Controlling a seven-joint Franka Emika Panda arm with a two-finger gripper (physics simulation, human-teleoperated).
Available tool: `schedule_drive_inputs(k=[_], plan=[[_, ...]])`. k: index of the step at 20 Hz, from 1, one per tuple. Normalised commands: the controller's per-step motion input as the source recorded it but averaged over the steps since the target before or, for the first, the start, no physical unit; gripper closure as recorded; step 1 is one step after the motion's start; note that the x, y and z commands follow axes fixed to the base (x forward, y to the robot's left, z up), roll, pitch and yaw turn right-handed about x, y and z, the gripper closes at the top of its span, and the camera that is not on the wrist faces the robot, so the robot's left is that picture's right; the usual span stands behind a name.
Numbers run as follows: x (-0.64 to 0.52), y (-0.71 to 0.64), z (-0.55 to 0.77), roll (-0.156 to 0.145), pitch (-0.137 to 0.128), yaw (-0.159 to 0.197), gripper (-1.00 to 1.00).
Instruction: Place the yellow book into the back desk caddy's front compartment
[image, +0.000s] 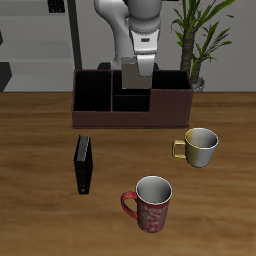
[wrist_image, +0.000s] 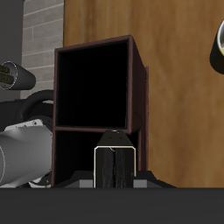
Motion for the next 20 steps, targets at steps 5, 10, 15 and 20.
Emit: schedule_drive_inputs(k=[5,10,15,20], plan=[[-0.07,-0.04,0.02,0.002,-0.001,0.004,1.0],[-0.07,0.02,0.06,0.004,-0.006,-0.023,1.0],[-0.01,-0.05,-0.03,-0.008,0.008,-0.01,1.0],[-0.08,-0.1,-0.03,-0.016,-0.002,0.0,1.0]])
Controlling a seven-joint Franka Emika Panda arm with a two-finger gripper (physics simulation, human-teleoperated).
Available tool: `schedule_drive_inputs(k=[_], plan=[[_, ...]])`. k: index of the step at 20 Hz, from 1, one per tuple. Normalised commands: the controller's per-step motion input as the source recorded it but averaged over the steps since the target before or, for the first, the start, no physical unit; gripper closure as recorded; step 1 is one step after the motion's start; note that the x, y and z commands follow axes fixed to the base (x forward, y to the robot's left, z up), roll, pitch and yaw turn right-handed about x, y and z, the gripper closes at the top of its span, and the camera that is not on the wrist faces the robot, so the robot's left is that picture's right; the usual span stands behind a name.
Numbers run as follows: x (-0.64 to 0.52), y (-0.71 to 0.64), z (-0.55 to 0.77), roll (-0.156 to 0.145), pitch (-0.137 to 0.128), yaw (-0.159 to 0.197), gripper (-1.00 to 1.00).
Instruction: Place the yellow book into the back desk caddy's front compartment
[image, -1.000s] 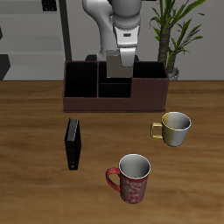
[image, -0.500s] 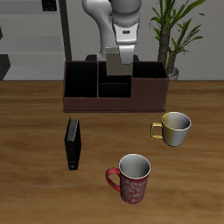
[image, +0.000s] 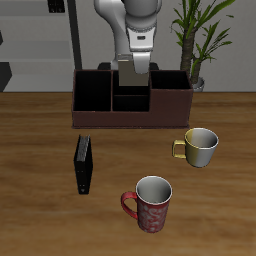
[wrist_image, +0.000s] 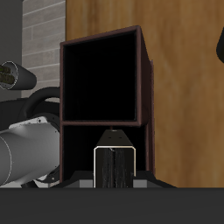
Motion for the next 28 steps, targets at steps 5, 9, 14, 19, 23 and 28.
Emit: schedule_drive_inputs(k=[5,9,14,19,23,28], plan=[[-0.05,-0.07,-0.01,-0.008,0.0,0.016,1.0],[0.04,-0.16,0.2,-0.021,-0.05,-0.017,1.0],[0.05,-0.07,0.14,-0.015,-0.03,-0.02,1.0],[0.04,0.0,0.04,-0.004,-0.01,0.001,1.0],[0.03,0.03,0.02,0.009,-0.011,-0.003,1.0],[0.01,0.0,0.01,0.001,0.001,0.0,1.0]])
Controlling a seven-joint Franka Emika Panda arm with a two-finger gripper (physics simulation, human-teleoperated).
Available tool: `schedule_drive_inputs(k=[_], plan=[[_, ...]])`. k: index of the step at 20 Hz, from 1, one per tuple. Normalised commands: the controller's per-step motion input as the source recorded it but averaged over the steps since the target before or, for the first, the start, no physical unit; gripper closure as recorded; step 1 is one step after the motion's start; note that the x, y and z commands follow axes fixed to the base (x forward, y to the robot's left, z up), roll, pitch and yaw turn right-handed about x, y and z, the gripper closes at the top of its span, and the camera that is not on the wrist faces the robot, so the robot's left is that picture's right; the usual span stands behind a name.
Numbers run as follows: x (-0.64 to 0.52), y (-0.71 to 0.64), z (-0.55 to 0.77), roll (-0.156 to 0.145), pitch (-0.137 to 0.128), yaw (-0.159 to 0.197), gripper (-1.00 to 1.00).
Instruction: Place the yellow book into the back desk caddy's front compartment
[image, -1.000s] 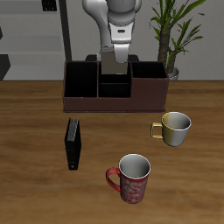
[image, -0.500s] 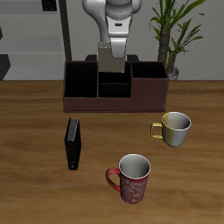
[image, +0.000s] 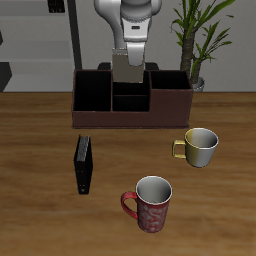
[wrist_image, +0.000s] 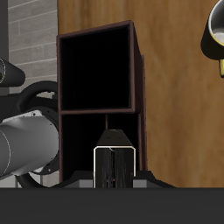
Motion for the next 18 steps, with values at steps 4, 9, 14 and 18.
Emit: schedule_drive_inputs(k=[4,9,14,18], plan=[[0.07,-0.02,-0.07,-0.001,0.013,-0.01,1.0],[0.02,-0.03,-0.14,0.002,0.022,-0.009,1.0],[0.02,-0.01,-0.05,-0.004,0.002,-0.005,1.0],[0.02,0.01,-0.1,0.0,0.008,0.001,1.0]])
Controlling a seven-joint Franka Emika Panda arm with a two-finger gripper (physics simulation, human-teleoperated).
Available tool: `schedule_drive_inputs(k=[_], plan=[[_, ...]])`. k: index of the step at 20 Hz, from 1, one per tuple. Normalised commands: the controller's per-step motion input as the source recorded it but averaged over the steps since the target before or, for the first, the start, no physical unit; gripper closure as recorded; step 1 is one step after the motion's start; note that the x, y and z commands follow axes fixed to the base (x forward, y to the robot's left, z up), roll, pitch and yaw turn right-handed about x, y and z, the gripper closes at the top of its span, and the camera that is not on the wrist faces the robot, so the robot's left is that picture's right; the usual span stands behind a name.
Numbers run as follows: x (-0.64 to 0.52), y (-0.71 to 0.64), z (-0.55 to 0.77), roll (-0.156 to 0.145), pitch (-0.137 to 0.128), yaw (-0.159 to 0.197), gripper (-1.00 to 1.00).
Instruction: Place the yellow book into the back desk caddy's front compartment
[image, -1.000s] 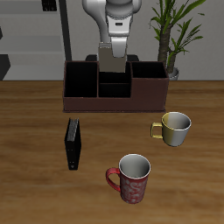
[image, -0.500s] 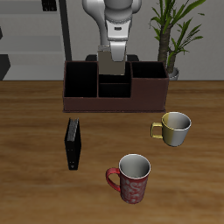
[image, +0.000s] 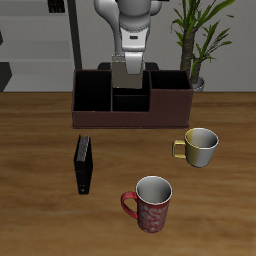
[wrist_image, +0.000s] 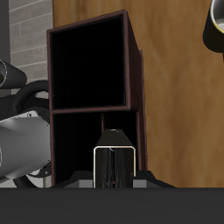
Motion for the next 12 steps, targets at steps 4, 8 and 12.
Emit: schedule_drive_inputs(k=[4,8,12], plan=[[0.03,0.0,-0.04,0.003,0.003,-0.011,1.0],[0.09,0.04,-0.02,-0.004,-0.001,0.002,1.0],[0.04,0.11,-0.03,0.015,0.006,0.007,1.0]])
